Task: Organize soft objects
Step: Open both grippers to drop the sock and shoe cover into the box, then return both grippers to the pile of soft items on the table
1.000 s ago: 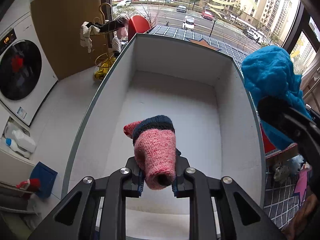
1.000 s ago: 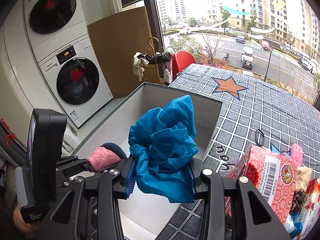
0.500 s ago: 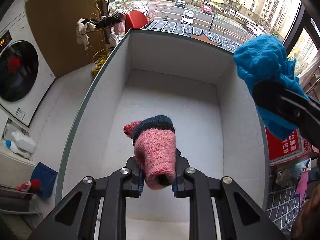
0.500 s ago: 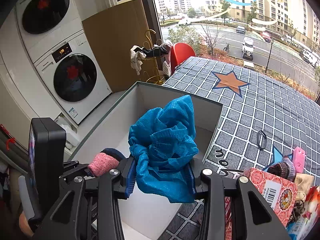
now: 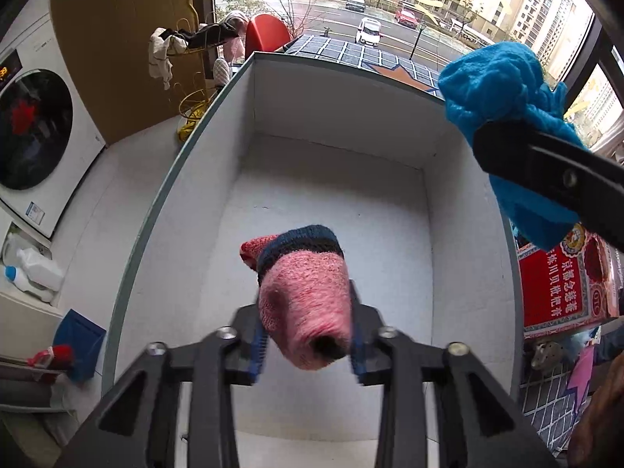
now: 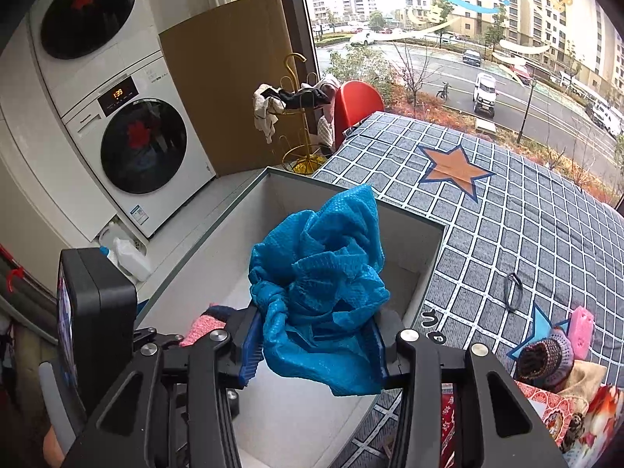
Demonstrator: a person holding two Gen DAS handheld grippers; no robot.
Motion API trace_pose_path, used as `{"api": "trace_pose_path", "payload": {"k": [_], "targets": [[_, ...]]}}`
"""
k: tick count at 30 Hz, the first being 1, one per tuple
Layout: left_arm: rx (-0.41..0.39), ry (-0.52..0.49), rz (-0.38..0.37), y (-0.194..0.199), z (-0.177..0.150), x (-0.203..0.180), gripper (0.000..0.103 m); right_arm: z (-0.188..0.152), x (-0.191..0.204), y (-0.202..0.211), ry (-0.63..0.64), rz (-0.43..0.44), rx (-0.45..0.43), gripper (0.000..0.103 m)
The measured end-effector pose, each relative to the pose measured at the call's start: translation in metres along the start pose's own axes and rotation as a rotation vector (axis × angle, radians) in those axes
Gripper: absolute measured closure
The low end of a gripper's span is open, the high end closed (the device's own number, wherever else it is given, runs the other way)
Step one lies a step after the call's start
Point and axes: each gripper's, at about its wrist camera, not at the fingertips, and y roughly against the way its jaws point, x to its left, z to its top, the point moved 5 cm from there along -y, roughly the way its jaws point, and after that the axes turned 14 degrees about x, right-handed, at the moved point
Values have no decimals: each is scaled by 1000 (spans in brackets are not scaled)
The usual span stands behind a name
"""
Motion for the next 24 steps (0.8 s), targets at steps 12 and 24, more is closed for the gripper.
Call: {"api": "trace_pose_path", "payload": {"k": [12,24], "targets": [[-62,-23,-3,18,-3,-7,33,3,-9,31,-33,5,-89,29],[-116,-141,-59,44,-38,-53,33,-101,-54,106,-153,-90,-263,19]]}}
